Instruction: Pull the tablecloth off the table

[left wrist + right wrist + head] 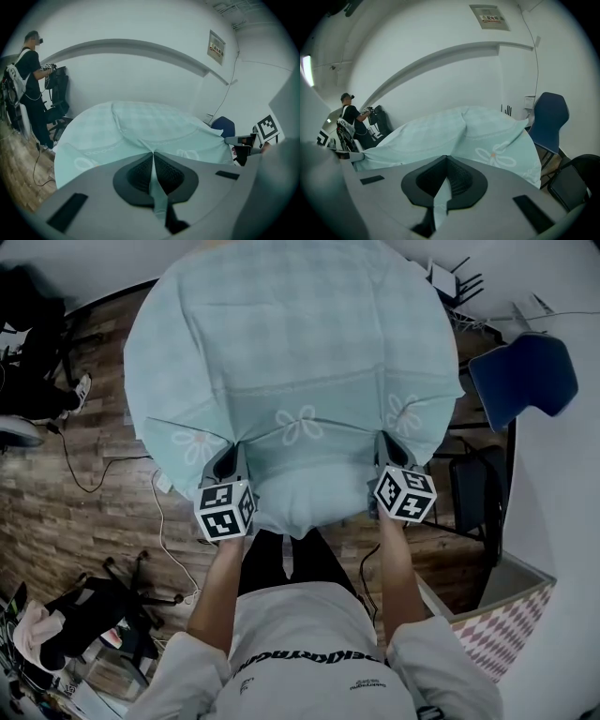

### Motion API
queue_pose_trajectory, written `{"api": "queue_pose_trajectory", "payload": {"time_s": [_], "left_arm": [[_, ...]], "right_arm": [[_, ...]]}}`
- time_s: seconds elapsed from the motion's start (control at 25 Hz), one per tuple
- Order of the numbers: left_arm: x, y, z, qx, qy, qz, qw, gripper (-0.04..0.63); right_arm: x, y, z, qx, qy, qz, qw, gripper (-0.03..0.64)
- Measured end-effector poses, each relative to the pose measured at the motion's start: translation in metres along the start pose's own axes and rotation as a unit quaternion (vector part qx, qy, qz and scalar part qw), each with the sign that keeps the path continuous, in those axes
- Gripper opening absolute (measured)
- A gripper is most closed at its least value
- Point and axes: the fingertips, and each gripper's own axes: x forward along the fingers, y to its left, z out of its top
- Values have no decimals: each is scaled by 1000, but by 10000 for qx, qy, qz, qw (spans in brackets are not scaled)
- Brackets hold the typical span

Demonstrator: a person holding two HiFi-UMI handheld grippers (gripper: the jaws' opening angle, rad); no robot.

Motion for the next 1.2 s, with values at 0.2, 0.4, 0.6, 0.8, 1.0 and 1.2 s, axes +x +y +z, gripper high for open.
{"api": "queue_pose_trajectory", "payload": {"time_s": [0.2, 0.4, 0.6, 0.8, 1.0, 1.2], "left_arm": [[-29, -15, 5, 148, -144, -133, 9997, 13], [-63, -22, 6, 309, -286, -191, 9989, 14], [-102, -27, 4, 499, -431, -241, 9975, 14], [-143, -35, 15, 693, -669, -296, 9949, 14], [-191, -48, 31, 948, -1018, -334, 9897, 13], [-233, -67, 62, 1101, -1507, -445, 9814, 14]], "right_arm": [[-32, 15, 0, -14, -124, 135, 9998, 34], [-65, 33, -5, -72, -234, 248, 9994, 34], [-104, 50, -12, -123, -363, 339, 9987, 34], [-147, 65, -11, -203, -561, 463, 9971, 34], [-194, 94, 0, -383, -863, 721, 9929, 34], [-235, 116, 29, -389, -1300, 935, 9863, 34]]}}
